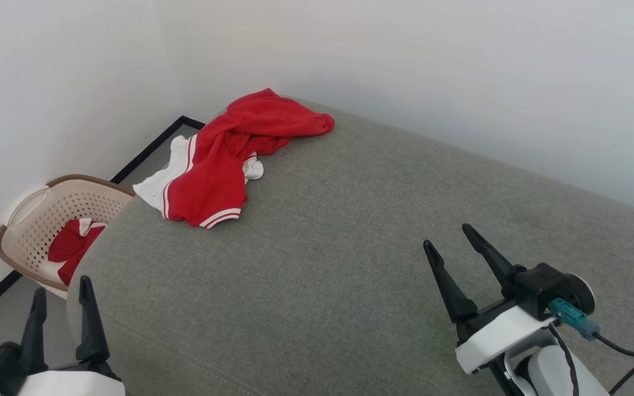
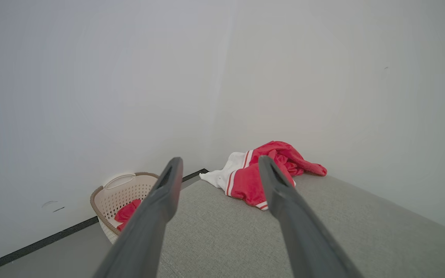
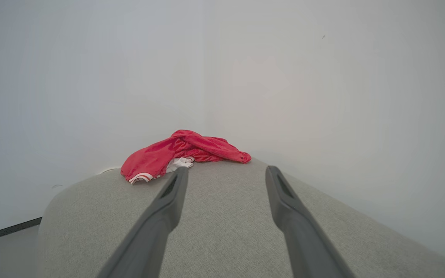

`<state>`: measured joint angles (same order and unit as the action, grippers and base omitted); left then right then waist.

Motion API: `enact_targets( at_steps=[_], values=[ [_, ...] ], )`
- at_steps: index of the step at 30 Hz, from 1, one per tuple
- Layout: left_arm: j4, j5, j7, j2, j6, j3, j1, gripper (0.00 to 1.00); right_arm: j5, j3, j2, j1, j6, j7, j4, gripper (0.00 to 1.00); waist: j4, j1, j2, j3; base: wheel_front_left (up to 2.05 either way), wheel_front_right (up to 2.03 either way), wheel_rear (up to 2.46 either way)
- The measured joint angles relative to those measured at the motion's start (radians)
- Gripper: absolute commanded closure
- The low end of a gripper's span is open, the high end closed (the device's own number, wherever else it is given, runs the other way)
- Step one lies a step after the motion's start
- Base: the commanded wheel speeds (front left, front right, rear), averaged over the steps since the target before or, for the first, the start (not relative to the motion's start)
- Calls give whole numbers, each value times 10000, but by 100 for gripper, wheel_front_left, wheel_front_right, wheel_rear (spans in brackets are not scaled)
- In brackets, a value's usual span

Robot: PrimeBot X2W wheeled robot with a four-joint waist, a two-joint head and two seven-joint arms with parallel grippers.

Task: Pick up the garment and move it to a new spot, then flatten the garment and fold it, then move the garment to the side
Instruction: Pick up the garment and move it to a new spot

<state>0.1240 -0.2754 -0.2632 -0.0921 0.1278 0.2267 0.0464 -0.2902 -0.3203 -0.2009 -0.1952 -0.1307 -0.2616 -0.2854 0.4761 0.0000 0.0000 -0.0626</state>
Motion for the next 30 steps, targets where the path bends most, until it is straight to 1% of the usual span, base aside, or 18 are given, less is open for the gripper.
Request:
enact_targets(
  at_steps=[6, 13, 21, 30],
  values=[
    [192, -92, 0, 31, 0, -201, -234, 0, -58, 36, -79, -18, 0, 0, -6, 0, 83, 1, 0, 123, 0, 0, 0],
    [788, -424, 0, -226, 0, -468, -1220, 0, 56, 347, -219, -10, 0, 0, 196, 0, 1, 0, 0, 442, 0, 0, 0],
    [1994, -888, 0, -871, 0, -391, -3302, 0, 280, 662, -623, -424, 0, 0, 539, 0, -587, 0, 0, 1413, 0, 0, 0],
    [3662, -1312, 0, -1687, 0, -654, -5236, 0, 468, 901, -1049, -865, 0, 0, 976, 0, -1251, 0, 0, 2608, 0, 0, 0]
  ],
)
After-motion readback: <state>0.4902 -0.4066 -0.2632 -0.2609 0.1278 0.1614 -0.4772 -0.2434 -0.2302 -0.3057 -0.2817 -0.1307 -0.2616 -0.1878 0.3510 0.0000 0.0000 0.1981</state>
